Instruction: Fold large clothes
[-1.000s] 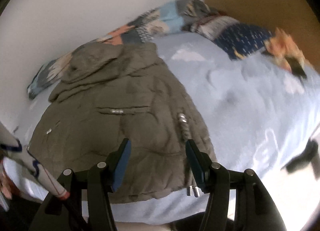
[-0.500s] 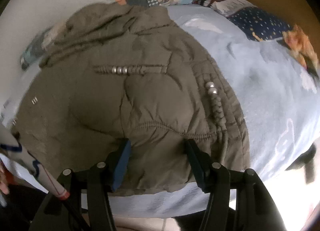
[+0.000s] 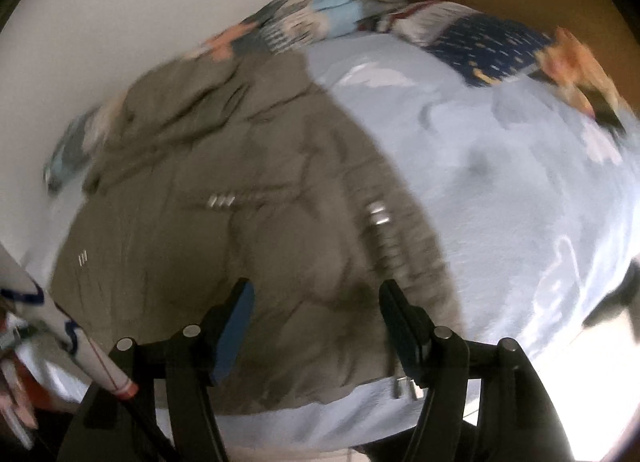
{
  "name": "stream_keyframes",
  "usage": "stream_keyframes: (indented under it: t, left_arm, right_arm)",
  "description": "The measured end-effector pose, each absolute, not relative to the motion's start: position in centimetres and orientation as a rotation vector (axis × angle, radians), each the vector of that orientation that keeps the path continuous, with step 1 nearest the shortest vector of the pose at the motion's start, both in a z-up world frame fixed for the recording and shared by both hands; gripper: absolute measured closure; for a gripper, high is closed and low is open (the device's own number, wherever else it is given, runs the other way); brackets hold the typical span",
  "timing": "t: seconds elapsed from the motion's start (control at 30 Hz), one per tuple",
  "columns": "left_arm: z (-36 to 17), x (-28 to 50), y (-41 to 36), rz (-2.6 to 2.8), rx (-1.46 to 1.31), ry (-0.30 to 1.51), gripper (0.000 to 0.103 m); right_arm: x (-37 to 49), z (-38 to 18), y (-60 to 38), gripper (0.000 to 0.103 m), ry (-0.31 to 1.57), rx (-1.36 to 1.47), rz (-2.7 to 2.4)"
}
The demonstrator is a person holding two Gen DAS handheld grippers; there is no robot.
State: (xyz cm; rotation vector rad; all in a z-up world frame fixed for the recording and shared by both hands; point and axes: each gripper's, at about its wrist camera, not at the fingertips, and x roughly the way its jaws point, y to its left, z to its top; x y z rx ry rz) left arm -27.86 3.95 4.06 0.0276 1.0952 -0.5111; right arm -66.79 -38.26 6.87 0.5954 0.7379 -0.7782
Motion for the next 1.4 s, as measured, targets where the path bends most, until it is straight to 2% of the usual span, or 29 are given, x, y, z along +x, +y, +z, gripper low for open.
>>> stream_keyframes:
  t: [0.23, 0.37, 0.87, 1.1, 1.13, 1.27, 1.4]
  left_arm:
    - [2.1, -26.1, 6.0, -0.534, -0.179, 1.237, 0.018]
    - [1.0, -26.2, 5.5, -0.588, -0.236, 1.294, 0.018]
    - [0.1, -29.4, 1.6, -0.736, -0.186, 1.319, 0.018]
    - [0.5, -29.7, 0.6, -0.745, -0.153, 1.277, 0.018]
    - [0.6, -29.9, 0.7, -0.751, -0.142, 1.268, 0.018]
    - [1.3, -30.6, -0.1, -0.740, -0.070, 1.188, 0.024]
    - [1.3, -31.0, -1.0, -0.704, 0.022, 1.126, 0.028]
  right_arm:
    - [-71.1, 7.7, -41.9, 0.033, 0.598, 0.747, -0.939]
    - [-72.5, 7.0, -43.3, 0.033, 0.579, 0.843, -0.941]
    - [-75.5, 1.7, -44.8, 0.033, 0.518, 1.204, -0.766]
    - [-71.9, 0.6, -42.6, 0.031, 0.640, 1.175, -0.642]
    - [-71.4, 0.7, -42.2, 0.034, 0.647, 1.157, -0.614]
    - [-69.7, 2.5, -40.3, 0.070, 0.632, 1.013, -0.559]
    - [-69.4, 4.0, -39.7, 0.074, 0.573, 0.919, -0.593]
